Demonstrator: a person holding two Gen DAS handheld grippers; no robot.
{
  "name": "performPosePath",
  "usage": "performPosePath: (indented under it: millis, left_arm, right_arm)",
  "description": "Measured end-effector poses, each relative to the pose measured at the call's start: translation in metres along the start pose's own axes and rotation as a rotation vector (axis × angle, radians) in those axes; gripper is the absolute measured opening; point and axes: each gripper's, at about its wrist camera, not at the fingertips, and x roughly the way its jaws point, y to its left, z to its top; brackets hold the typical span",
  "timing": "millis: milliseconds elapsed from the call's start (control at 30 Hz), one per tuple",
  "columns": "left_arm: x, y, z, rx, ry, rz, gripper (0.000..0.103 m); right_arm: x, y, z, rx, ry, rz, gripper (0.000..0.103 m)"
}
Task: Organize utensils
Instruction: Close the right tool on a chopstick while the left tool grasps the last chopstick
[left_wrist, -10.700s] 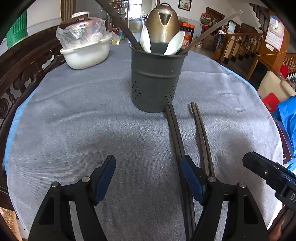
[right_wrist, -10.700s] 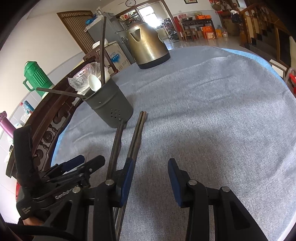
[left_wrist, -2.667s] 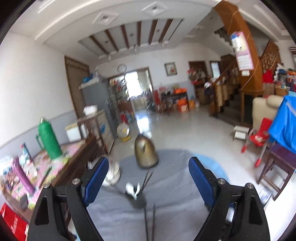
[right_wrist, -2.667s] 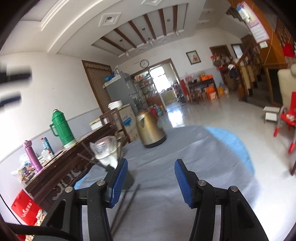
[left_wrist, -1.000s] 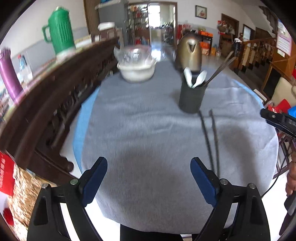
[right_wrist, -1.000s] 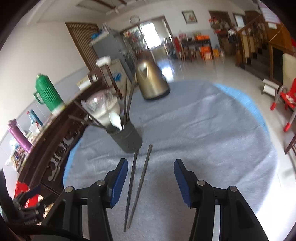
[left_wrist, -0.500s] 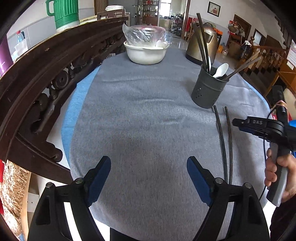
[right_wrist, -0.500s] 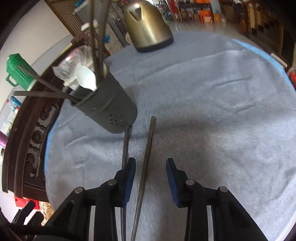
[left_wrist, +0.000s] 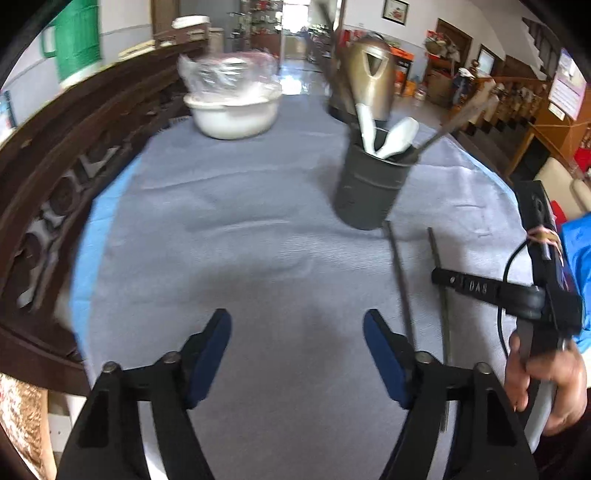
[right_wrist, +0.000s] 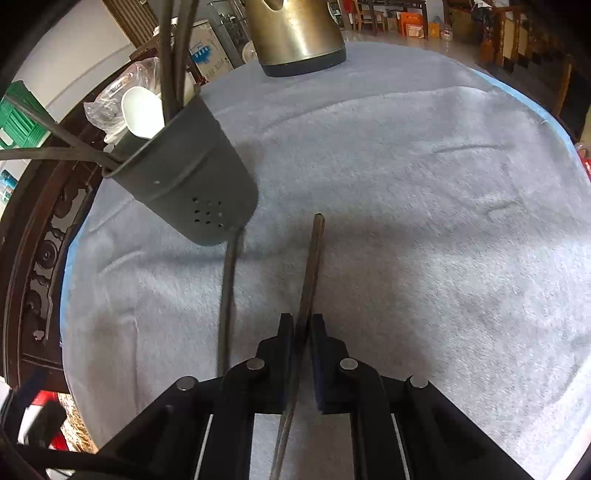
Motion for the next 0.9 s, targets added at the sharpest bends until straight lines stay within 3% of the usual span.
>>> performPosePath:
  millis: [100, 333, 467, 533, 600, 733, 900]
  left_arm:
    - [0.021, -0.019, 0.010, 0.008, 0.022, -0.055, 0.062]
    - [0.062, -0.056, 0.032, -0.002, 0.078, -0.144, 0.062]
    - [0.083, -0.067, 0.034, 0.009, 0.111, -0.115, 0.061]
    - [0.093, -0.068, 0.033, 0.013, 0.137, -0.111, 0.045]
    - [0.097, -0.069, 0.031, 0.027, 0.129, -0.101, 0.039]
    - [0.096, -0.066, 0.027, 0.041, 0.122, -0.130, 0.014]
    - [0.089, -0.043, 0.021, 0.033, 0.145, -0.148, 0.011]
  right_arm:
    - [-0.004, -0.014, -0.004, 0.005, -0.003, 0.011, 0.009]
    - [-0.016, -0.045, -0.015, 0.014, 0.016, 0.046, 0.010]
    - [-0.023, -0.059, -0.021, 0.048, 0.026, 0.086, 0.010]
    - [-0.026, -0.063, -0.024, 0.055, 0.027, 0.092, 0.010]
    - [-0.028, -0.066, -0.026, 0.061, 0.029, 0.101, 0.010]
    - [-0.031, -0.067, -0.028, 0.070, 0.031, 0.096, 0.011]
    - [-0.024, -0.062, -0.016, 0.091, 0.042, 0.064, 0.011]
